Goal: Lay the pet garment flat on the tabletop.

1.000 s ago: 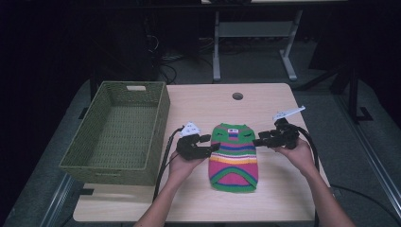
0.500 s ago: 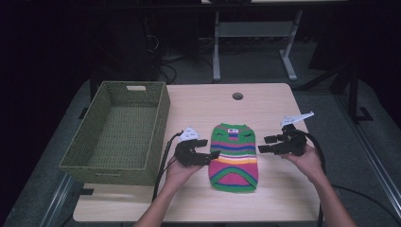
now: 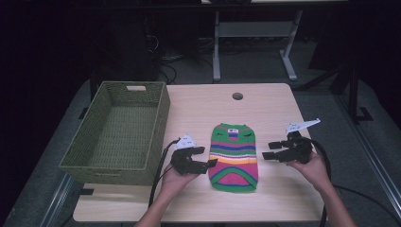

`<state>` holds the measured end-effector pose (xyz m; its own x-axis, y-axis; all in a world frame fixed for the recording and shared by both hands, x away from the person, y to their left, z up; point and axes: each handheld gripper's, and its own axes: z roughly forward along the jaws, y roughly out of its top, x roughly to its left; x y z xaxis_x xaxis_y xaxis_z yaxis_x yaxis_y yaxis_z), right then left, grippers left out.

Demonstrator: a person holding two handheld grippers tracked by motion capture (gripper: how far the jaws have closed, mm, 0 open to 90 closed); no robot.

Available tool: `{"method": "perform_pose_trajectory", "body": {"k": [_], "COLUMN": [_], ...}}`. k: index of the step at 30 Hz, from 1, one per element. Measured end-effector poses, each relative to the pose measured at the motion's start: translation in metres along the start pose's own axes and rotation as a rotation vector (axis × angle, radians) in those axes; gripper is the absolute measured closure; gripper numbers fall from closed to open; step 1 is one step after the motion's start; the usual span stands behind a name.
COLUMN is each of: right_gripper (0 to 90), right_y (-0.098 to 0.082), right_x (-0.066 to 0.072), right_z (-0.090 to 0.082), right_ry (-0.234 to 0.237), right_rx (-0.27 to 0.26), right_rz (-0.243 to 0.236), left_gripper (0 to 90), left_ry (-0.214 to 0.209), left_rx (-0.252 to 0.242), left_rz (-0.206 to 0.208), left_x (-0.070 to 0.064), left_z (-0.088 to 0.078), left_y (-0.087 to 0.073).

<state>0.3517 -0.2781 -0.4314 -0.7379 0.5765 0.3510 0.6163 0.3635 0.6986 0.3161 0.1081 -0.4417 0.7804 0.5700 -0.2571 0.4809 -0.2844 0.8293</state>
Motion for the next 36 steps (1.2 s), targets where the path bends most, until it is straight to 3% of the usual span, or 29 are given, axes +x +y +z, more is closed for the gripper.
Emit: {"method": "perform_pose_trajectory", "body": {"k": [7,19,36], "right_gripper": [30.2,29.0,27.8], "right_y": [-0.010,-0.028,-0.057], "right_x": [0.000,0.002,0.007], "right_z": [-0.006,-0.018,-0.032], "right_ry": [-0.005,-0.015,-0.022], "right_rx": [-0.002,0.001,-0.050], "right_rz": [-0.002,0.025,0.025], "left_gripper": [24.4,24.3,23.5], "left_ry": [-0.010,-0.026,-0.046], "left_rx": [0.015,0.022,0.044], "left_rz": [-0.008,0.008,0.013], "left_x": [-0.003,-0.009,-0.016], "left_z": [-0.003,-0.010,-0.016], "left_y": [-0.010,-0.013,-0.023]}}
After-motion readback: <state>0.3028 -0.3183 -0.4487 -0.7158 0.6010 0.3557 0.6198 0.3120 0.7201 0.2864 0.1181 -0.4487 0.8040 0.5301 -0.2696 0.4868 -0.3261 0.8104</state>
